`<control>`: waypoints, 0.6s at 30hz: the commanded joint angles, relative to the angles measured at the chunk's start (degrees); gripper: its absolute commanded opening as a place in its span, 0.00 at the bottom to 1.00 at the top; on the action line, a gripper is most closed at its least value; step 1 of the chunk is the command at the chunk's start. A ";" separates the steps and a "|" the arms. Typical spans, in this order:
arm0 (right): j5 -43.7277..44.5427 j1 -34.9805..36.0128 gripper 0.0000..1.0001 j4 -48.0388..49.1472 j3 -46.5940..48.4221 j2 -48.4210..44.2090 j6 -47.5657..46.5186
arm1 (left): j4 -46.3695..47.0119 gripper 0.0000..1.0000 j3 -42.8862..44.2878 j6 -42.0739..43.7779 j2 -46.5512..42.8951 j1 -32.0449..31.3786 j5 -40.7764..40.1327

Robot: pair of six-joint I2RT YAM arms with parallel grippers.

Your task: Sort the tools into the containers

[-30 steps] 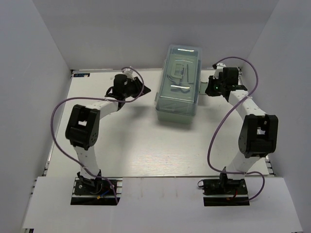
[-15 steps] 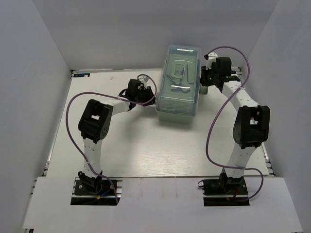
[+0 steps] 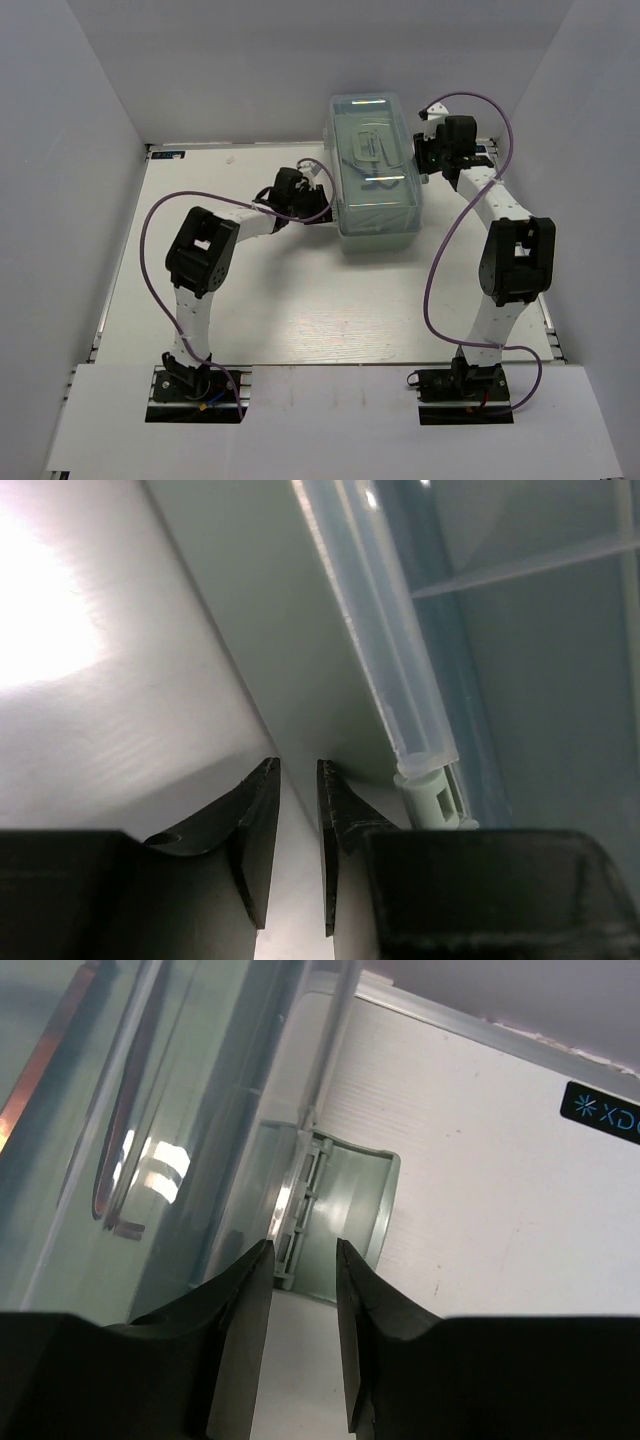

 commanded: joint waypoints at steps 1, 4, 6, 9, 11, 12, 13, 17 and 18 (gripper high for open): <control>-6.91 3.43 0.38 0.91 1.60 -0.70 -0.36 | 2.10 0.33 -0.63 -0.90 -5.52 -6.11 7.14; -5.34 3.43 0.38 0.73 0.99 -1.04 -0.09 | 0.61 0.33 -2.47 -0.90 -6.32 -5.58 3.72; -3.49 3.26 0.38 0.99 0.02 -1.83 0.26 | -0.63 0.34 -4.93 -1.78 -8.68 -4.10 1.08; -1.29 2.82 0.38 1.61 -2.70 -4.11 0.87 | -3.00 0.46 -7.48 -2.39 -11.41 -2.95 -4.63; -1.72 3.17 0.37 -1.80 -3.58 -4.21 1.31 | -4.49 0.52 -8.10 -2.39 -13.34 -2.95 -6.92; -2.42 3.00 0.37 -2.69 -4.11 -6.04 1.92 | -5.11 0.52 -8.10 -2.39 -13.96 -2.42 -7.80; -3.30 3.08 0.37 -3.13 -6.55 -6.84 2.54 | -5.12 0.52 -8.10 -2.39 -14.66 -2.42 -9.38; -5.32 3.52 0.36 -0.15 -17.02 -14.92 3.42 | -6.61 0.52 -9.94 -3.18 -19.05 -2.42 -13.87; -6.37 3.26 0.36 -0.06 -19.30 -15.72 4.12 | -7.31 0.52 -9.95 -3.18 -20.72 -1.90 -15.35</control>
